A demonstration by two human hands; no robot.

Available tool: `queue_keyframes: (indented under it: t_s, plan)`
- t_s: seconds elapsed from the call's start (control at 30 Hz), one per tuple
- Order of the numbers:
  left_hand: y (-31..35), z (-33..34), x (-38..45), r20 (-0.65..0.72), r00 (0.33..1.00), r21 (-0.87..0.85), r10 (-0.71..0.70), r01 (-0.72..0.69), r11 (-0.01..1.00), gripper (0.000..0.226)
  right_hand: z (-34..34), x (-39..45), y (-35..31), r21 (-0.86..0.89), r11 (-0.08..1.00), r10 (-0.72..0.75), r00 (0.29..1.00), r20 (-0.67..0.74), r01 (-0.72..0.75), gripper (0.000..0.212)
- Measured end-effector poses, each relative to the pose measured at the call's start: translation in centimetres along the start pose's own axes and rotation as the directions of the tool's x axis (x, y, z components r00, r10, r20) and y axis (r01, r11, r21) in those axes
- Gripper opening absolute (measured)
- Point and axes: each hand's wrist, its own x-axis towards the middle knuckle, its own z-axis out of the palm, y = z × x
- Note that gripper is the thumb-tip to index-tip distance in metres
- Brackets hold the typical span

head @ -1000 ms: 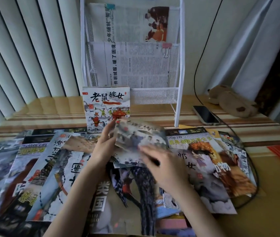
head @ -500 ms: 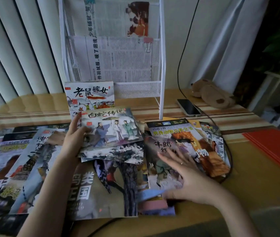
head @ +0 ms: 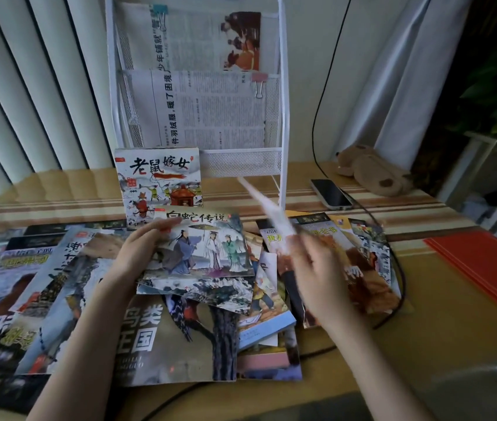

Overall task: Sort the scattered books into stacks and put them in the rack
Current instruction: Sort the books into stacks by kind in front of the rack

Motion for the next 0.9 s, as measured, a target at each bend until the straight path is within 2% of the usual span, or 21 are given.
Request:
queue_keyframes:
  t_s: [0.03, 0.07, 0.13, 0.17, 0.2, 0.23, 0.27, 0.3, 0.33, 0.37, 0.4, 0.47, 0.5, 0.57, 0.63, 0.7, 0.77, 0.9]
  plan:
    - [0.3, 0.1, -0.2, 0.043, 0.997, -0.057, -0.061, 0.063, 0.996, 0.026, 1.4, 0.3, -1.1, -0.016, 0.999, -0.032, 0.988, 0.148, 0.035, 0.047]
    - [0.5, 0.1, -0.5, 0.083, 0.991, -0.113, -0.106, 0.115, 0.987, 0.030, 3.1, 0.5, -2.0, -0.092, 0.993, -0.044, 0.944, 0.327, 0.078, 0.052]
    - [0.6, 0.1, -1.0, 0.123, 0.989, -0.160, -0.083, 0.102, 0.982, 0.042, 6.1, 0.7, -3.0, -0.256, 0.949, 0.020, 0.779, 0.627, 0.182, 0.062]
    - [0.7, 0.4, -1.2, 0.103, 0.994, -0.147, -0.032, 0.047, 0.988, 0.036, 7.1, 0.8, -3.2, -0.264, 0.946, 0.051, 0.714, 0.698, 0.190, 0.064]
    - [0.7, 0.5, -1.3, 0.061, 0.998, -0.150, 0.002, 0.008, 0.989, 0.029, 7.8, 1.0, -2.9, -0.219, 0.964, 0.055, 0.691, 0.720, 0.151, 0.064]
    - [0.7, 0.6, -1.3, 0.028, 0.999, -0.180, 0.030, -0.024, 0.983, 0.041, 8.2, 1.2, -2.4, -0.124, 0.989, 0.031, 0.726, 0.687, 0.075, 0.064]
    - [0.7, 0.7, -1.2, 0.007, 0.998, -0.234, 0.058, -0.054, 0.971, 0.062, 8.3, 1.5, -1.9, -0.006, 1.000, 0.018, 0.807, 0.590, -0.018, 0.064]
    - [0.8, 0.7, -1.2, -0.010, 0.994, -0.285, 0.104, -0.103, 0.953, 0.081, 8.3, 1.9, -1.4, 0.080, 0.992, 0.053, 0.896, 0.440, -0.099, 0.067]
    - [1.0, 0.5, -1.2, -0.046, 0.986, -0.313, 0.161, -0.167, 0.935, 0.093, 8.0, 2.6, -0.8, 0.115, 0.980, 0.128, 0.953, 0.275, -0.164, 0.073]
    - [1.2, 0.4, -1.0, -0.082, 0.973, -0.305, 0.216, -0.231, 0.924, 0.100, 7.5, 3.5, -0.5, 0.113, 0.966, 0.216, 0.964, 0.153, -0.235, 0.080]
    - [1.6, 0.2, -0.9, -0.102, 0.957, -0.293, 0.273, -0.291, 0.911, 0.102, 7.0, 4.5, -0.1, 0.123, 0.939, 0.306, 0.945, 0.115, -0.320, 0.086]
    - [2.6, -0.1, -0.5, -0.109, 0.931, -0.280, 0.347, -0.364, 0.888, 0.101, 6.1, 6.8, -0.1, 0.196, 0.884, 0.385, 0.899, 0.210, -0.424, 0.084]
    - [3.2, -0.1, -0.4, -0.096, 0.926, -0.270, 0.365, -0.378, 0.886, 0.101, 5.8, 7.8, -0.3, 0.238, 0.879, 0.352, 0.900, 0.258, -0.412, 0.074]
    - [4.0, -0.5, 0.0, -0.062, 0.921, -0.222, 0.385, -0.388, 0.894, 0.105, 5.9, 9.1, -0.5, 0.312, 0.878, 0.285, 0.921, 0.265, -0.362, 0.050]
    - [4.2, -0.5, 0.0, -0.063, 0.928, -0.178, 0.367, -0.373, 0.911, 0.107, 6.6, 9.5, 0.1, 0.351, 0.878, 0.250, 0.937, 0.243, -0.325, 0.054]
    - [3.4, 0.2, -0.4, -0.087, 0.933, -0.148, 0.349, -0.359, 0.922, 0.105, 7.3, 9.1, 1.1, 0.342, 0.880, 0.230, 0.925, 0.302, -0.330, 0.053]
    - [2.2, 1.4, -0.8, -0.112, 0.930, -0.122, 0.350, -0.362, 0.924, 0.093, 8.2, 8.7, 1.9, 0.298, 0.884, 0.232, 0.891, 0.389, -0.361, 0.042]
    - [1.3, 1.4, 0.0, -0.156, 0.877, 0.071, 0.454, -0.449, 0.891, 0.075, 9.3, 9.8, 2.4, 0.149, 0.963, 0.166, 0.932, 0.321, -0.223, 0.022]
